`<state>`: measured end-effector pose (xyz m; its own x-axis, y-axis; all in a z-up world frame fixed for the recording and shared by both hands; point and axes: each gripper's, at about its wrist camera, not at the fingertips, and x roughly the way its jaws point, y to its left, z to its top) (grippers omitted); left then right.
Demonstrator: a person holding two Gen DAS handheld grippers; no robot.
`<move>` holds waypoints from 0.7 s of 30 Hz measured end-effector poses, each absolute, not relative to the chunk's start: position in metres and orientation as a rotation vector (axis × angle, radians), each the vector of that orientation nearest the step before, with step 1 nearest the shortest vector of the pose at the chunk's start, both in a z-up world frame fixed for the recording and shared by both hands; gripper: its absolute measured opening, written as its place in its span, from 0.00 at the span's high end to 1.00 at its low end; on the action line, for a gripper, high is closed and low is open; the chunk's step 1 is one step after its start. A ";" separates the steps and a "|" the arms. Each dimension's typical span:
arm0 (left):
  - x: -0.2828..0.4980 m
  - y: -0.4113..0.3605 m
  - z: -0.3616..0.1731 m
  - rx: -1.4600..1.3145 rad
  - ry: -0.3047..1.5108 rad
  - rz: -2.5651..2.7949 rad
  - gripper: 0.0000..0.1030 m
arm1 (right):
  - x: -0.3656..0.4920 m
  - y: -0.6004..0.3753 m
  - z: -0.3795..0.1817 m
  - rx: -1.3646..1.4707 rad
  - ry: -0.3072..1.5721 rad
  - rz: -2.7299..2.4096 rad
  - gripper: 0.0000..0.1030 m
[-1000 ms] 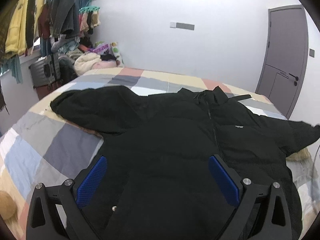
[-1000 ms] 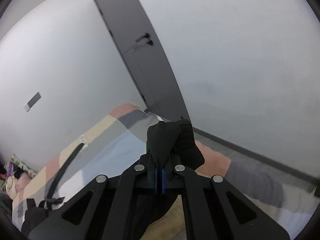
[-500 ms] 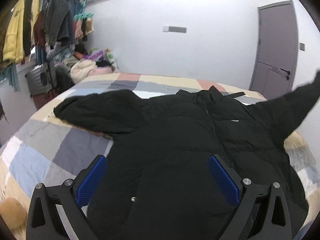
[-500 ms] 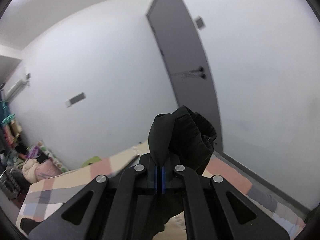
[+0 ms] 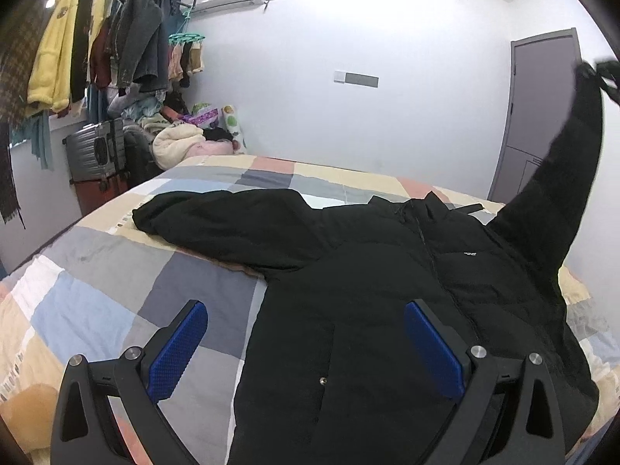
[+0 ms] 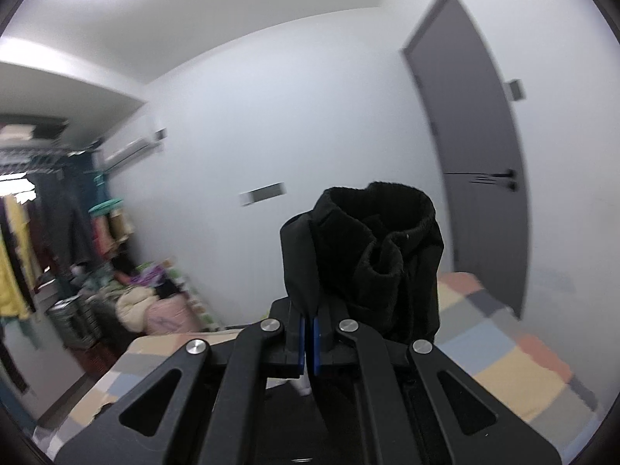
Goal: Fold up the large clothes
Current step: 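Lift the sleeve with the right gripper and carry it across the jacket body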
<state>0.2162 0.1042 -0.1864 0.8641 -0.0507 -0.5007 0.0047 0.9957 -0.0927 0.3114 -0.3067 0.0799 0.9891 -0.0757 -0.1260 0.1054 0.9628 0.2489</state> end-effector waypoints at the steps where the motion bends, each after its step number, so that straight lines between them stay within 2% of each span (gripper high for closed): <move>1: 0.217 0.103 -0.186 -0.088 0.524 -0.033 0.01 | 0.317 -0.294 0.075 0.247 0.121 -0.071 0.98; 11: 0.225 0.116 -0.193 -0.114 0.546 -0.040 0.01 | 0.368 -0.148 0.018 0.140 0.214 0.133 0.98; 21: 0.234 0.139 -0.203 -0.189 0.567 -0.062 0.01 | 0.424 -0.033 -0.104 0.115 0.390 0.300 0.98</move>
